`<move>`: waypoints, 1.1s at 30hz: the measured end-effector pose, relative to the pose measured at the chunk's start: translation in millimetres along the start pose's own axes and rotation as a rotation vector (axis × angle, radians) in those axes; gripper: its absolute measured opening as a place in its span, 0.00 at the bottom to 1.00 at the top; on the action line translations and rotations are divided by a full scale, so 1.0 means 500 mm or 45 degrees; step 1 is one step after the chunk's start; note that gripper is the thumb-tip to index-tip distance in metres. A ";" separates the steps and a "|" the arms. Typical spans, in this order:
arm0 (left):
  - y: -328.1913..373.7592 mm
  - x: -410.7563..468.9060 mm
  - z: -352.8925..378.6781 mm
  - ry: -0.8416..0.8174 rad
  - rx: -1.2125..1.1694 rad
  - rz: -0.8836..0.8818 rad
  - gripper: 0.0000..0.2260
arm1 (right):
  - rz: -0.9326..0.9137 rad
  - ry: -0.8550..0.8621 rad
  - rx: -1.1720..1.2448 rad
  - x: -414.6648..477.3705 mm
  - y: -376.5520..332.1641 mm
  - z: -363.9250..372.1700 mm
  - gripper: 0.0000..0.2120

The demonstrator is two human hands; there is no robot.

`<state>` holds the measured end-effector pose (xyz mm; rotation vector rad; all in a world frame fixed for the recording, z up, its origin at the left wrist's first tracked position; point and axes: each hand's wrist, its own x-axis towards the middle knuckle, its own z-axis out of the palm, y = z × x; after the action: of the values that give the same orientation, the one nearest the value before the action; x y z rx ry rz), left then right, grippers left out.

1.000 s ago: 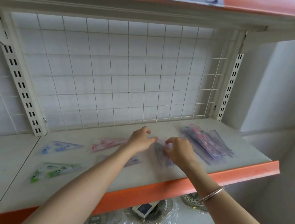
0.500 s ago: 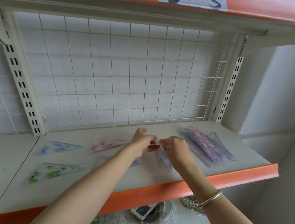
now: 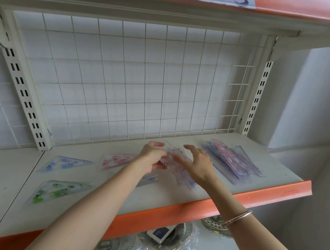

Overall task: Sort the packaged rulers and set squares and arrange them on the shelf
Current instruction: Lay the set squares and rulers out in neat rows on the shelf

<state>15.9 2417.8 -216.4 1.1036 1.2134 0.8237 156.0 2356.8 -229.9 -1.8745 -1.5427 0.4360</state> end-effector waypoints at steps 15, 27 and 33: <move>0.000 -0.020 0.037 0.161 -0.550 0.072 0.46 | 0.257 0.046 0.718 0.012 -0.034 0.008 0.13; 0.004 -0.025 0.027 -0.224 -0.749 0.032 0.07 | 0.192 -0.078 1.122 0.002 -0.086 0.013 0.15; 0.014 -0.048 -0.016 -0.293 -0.871 0.073 0.08 | 0.065 -0.152 1.005 -0.006 -0.134 0.036 0.21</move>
<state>4.0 2398.8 -202.2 0.6449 0.6269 1.0216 94.4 2364.7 -198.3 -1.2779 -1.1425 1.0219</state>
